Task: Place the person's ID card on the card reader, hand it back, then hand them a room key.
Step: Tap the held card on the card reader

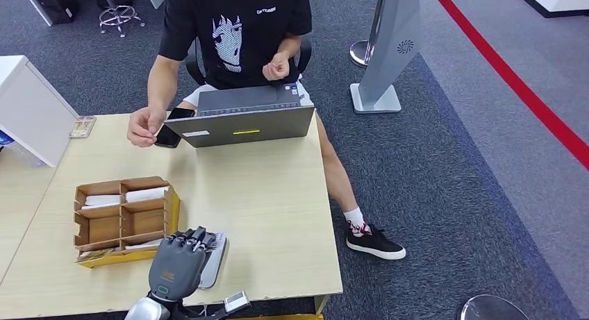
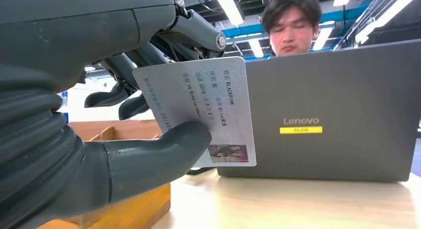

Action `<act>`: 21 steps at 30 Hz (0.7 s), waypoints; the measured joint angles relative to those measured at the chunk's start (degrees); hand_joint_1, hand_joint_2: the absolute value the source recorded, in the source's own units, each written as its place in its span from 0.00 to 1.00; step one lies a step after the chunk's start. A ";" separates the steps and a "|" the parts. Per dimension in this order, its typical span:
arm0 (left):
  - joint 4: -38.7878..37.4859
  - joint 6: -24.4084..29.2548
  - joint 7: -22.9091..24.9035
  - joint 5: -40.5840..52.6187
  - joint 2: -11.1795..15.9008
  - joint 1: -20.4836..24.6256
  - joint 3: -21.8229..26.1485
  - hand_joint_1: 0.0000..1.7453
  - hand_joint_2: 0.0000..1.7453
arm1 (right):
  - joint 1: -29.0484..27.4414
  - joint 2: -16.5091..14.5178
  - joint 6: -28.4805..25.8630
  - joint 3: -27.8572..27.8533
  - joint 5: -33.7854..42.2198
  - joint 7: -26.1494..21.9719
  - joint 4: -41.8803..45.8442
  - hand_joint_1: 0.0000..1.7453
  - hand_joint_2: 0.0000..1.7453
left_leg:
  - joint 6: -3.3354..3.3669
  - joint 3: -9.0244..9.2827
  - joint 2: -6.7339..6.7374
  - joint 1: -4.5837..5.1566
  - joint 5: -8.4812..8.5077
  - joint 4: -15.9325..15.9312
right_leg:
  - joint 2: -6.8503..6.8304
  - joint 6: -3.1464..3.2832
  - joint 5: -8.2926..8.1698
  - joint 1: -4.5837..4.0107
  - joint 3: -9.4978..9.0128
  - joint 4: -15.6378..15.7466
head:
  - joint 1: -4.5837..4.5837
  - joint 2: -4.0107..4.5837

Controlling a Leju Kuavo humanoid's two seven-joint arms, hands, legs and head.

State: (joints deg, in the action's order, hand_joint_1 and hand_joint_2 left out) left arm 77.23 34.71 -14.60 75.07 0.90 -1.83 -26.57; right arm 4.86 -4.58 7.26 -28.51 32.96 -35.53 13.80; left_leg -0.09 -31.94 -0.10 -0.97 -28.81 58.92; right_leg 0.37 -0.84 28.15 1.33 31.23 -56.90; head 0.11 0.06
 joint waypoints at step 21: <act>1.21 3.10 1.11 -5.45 0.51 2.74 5.68 1.00 1.00 | 0.03 -0.01 0.15 -2.44 -4.01 1.07 0.14 0.00 1.00 | -0.02 -0.01 -0.04 -0.03 0.05 0.00 | -0.03 0.01 0.00 -0.02 0.01 -0.02 | -0.01 -0.01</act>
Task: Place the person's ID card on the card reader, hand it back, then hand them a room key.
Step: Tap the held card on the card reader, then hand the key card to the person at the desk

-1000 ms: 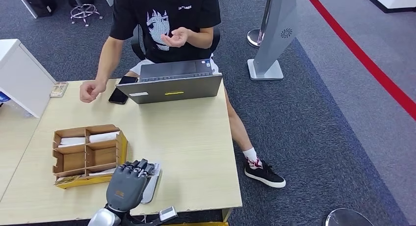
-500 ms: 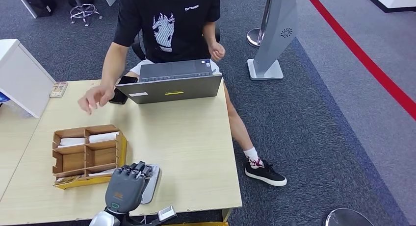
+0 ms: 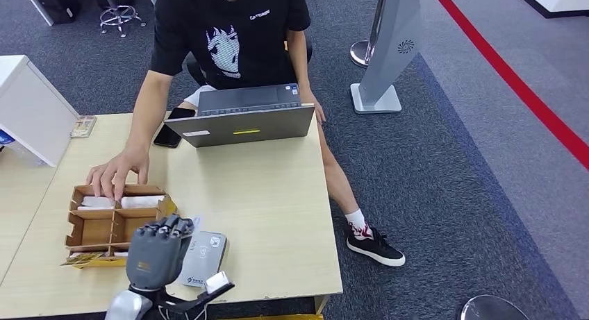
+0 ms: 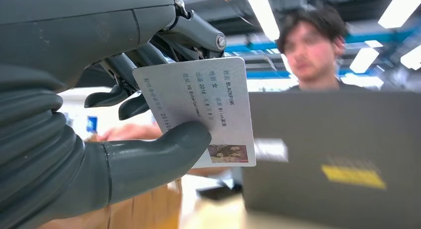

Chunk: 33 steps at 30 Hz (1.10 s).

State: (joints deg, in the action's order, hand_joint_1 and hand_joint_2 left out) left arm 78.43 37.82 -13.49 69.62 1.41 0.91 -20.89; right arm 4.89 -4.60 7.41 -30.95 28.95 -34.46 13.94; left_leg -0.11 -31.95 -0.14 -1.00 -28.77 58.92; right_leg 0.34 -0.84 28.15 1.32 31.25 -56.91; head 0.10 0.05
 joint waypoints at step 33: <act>-2.62 -2.73 0.52 0.77 7.29 14.42 14.58 0.00 1.00 | 1.46 -1.25 0.02 -1.27 -4.91 1.72 0.27 0.00 1.00 | -0.11 -0.01 -0.08 -0.03 0.09 0.00 | -0.02 0.06 -0.04 -0.01 0.01 -0.07 | 0.04 0.00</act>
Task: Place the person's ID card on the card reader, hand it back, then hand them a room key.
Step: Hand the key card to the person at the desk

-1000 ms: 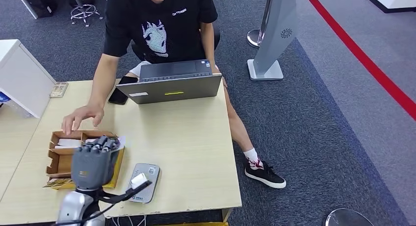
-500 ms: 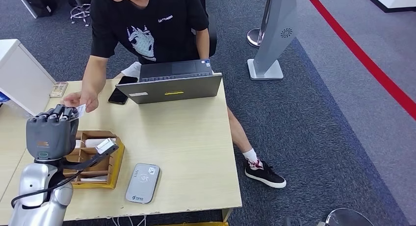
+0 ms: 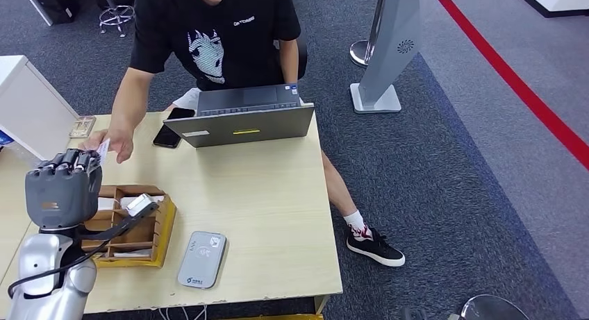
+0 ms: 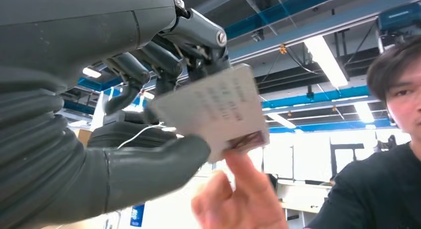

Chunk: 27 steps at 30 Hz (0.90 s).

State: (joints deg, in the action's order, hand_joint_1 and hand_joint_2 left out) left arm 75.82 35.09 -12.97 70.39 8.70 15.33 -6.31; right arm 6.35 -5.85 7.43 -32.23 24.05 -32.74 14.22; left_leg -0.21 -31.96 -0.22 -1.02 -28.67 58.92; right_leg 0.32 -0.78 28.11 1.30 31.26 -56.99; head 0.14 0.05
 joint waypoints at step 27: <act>8.34 -0.36 -3.33 -5.20 0.84 -9.75 2.07 0.00 1.00 | -1.17 -0.08 1.08 -2.83 0.45 0.03 -0.01 0.00 1.00 | 0.02 -0.02 0.05 0.00 -0.05 -0.01 | 0.05 -0.03 0.04 0.00 0.03 0.01 | 0.01 0.01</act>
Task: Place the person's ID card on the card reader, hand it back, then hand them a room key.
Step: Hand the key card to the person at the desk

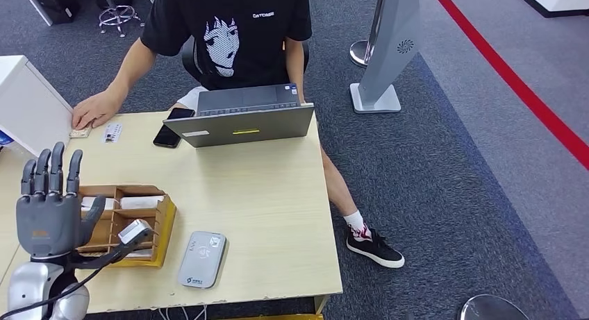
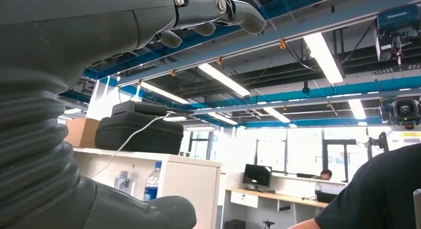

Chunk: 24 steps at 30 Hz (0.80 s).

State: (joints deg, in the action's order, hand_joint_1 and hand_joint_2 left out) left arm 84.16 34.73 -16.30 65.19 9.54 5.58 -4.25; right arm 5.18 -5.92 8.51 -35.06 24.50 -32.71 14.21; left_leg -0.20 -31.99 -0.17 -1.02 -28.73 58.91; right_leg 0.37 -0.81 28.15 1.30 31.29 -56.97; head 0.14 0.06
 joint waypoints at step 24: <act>19.38 0.09 -0.96 9.30 1.46 -30.09 3.44 0.00 1.00 | -2.63 0.00 1.61 -7.79 -1.42 -0.33 -0.02 0.00 1.00 | -0.05 0.09 0.02 -0.01 -0.20 -0.02 | -0.03 -0.03 0.18 0.00 -0.08 0.03 | -0.01 0.00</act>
State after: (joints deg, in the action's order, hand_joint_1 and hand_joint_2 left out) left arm 103.54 34.82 -17.26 74.49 11.00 -24.51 -0.81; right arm 2.55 -5.92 10.12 -42.85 23.09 -33.05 14.19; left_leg -0.25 -31.90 -0.15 -1.02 -28.93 58.89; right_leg 0.34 -0.84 28.33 1.31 31.21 -56.94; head 0.14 0.06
